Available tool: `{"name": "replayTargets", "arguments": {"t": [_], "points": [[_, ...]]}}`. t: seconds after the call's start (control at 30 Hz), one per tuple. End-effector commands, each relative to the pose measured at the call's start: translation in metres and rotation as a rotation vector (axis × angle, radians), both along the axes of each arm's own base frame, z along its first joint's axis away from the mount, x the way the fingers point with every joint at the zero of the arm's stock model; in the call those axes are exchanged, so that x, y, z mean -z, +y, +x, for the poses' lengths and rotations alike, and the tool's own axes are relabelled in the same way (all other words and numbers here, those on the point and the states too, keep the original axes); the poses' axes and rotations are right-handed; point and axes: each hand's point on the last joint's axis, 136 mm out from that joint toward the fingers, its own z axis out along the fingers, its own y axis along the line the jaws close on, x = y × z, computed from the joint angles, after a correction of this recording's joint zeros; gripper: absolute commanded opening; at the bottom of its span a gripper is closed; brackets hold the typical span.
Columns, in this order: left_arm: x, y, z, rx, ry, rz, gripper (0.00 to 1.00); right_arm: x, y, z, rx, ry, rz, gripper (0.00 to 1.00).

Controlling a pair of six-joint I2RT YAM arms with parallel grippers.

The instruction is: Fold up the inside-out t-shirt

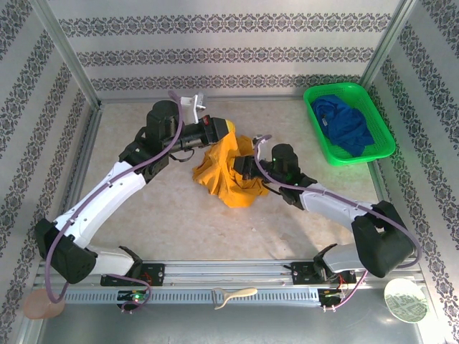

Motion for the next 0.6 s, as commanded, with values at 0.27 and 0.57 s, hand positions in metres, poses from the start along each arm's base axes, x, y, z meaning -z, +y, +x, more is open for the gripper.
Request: {"name": "replayTargets", "arguments": {"t": [0.27,0.57], "points": [[-0.113,0.116,0.021,-0.258,-0.242,-0.029,0.00,-0.219,-0.084,0.029,0.194,-0.351,0.069,0.00],[-0.226,0.145,0.046,-0.326,-0.437,-0.088,0.00,-0.388,-0.086,-0.039,0.112,-0.624,0.147,0.00]]}}
